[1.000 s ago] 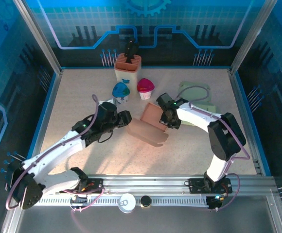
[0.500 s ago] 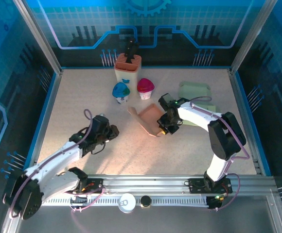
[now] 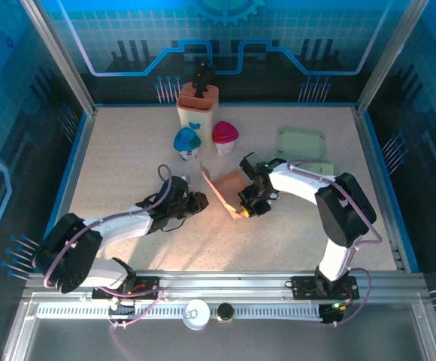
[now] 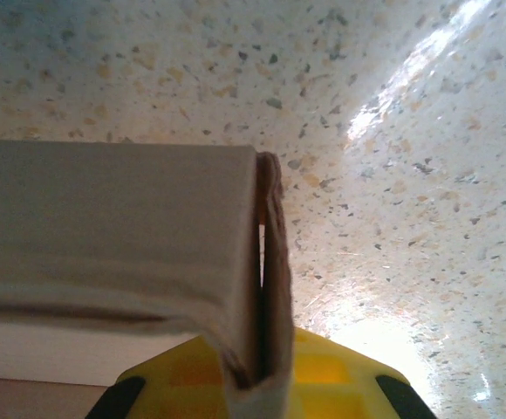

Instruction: Fold the paper box

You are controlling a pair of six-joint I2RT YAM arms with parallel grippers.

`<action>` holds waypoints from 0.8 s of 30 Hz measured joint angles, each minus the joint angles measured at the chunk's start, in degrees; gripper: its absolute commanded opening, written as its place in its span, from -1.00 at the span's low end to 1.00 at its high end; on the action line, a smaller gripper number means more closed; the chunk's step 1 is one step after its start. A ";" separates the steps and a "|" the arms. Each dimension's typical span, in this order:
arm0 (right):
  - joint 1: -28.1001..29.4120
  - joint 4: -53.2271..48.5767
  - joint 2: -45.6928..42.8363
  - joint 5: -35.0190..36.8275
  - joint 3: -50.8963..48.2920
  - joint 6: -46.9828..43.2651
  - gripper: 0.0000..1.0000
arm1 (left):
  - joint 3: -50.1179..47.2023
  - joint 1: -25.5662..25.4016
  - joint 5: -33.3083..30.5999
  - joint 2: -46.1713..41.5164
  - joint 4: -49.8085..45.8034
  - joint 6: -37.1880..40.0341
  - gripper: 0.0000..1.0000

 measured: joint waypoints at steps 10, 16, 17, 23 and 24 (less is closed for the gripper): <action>0.70 4.74 1.68 -1.57 -2.78 2.45 -0.28 | 0.17 -1.40 0.37 2.05 4.81 -1.36 -0.41; 1.55 5.14 -0.37 -1.18 -3.65 2.38 0.02 | 0.68 -1.53 0.33 2.05 4.74 -1.42 -0.41; 1.57 5.11 -1.27 -0.96 -3.87 2.19 0.03 | 0.96 -1.62 0.33 2.05 4.72 -1.42 -0.41; 2.14 3.74 -11.26 4.07 -4.39 -0.15 0.11 | 2.93 -1.86 0.28 2.03 3.74 -1.25 -0.40; 2.34 3.45 -13.31 5.31 -4.39 -0.98 0.12 | 3.21 -1.90 0.20 1.99 3.48 -1.22 -0.39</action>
